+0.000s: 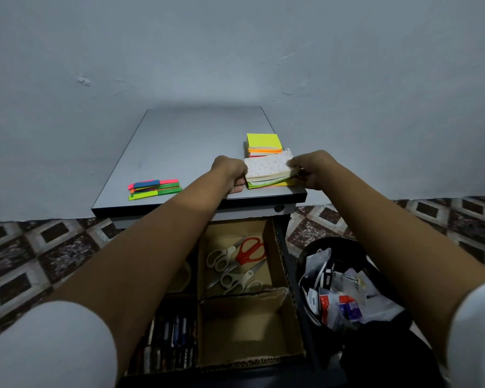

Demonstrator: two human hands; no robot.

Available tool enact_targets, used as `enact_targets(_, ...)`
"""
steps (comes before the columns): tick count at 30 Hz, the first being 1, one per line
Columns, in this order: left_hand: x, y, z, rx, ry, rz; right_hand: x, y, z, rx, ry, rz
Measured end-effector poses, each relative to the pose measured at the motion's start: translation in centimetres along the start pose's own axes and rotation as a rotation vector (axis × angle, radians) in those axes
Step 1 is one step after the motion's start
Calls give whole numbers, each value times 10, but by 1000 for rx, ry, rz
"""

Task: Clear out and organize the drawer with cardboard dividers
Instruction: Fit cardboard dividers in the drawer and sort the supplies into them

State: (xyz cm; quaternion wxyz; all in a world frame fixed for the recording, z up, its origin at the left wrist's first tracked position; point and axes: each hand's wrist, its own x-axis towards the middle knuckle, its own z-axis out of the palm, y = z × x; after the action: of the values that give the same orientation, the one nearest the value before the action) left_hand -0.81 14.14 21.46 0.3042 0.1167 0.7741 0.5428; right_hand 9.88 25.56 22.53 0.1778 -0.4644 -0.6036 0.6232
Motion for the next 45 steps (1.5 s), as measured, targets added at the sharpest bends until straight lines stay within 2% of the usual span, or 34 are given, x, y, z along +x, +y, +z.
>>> enact_targets(6,-3,-1,-4,-40,-43,-8,-4,-1,0,40,9,-42)
enact_targets(13,-10,-4,-16,-173,-150,-17,-13,-6,-5,219,-18,-54)
enact_targets(18,-41,-11,-35,-454,-368,-80,-37,4,-10,353,-93,-69)
enact_targets(21,-63,-30,-51,-610,-423,-79,-64,21,-8,359,-152,-65)
enact_targets(27,-108,-96,-72,-589,-374,-152,-116,77,1,231,-275,32)
enact_targets(31,-134,-146,-81,-522,-284,-213,-134,122,9,139,-287,139)
enact_targets(34,-145,-174,-86,-458,-222,-205,-140,154,14,27,-276,189)
enact_targets(38,-149,-195,-96,-406,-105,-168,-146,175,11,-9,-374,259)
enact_targets(42,-145,-206,-107,-375,21,-125,-150,181,5,-74,-405,266)
enact_targets(45,-140,-211,-114,-409,103,-112,-149,184,6,-230,-367,225)
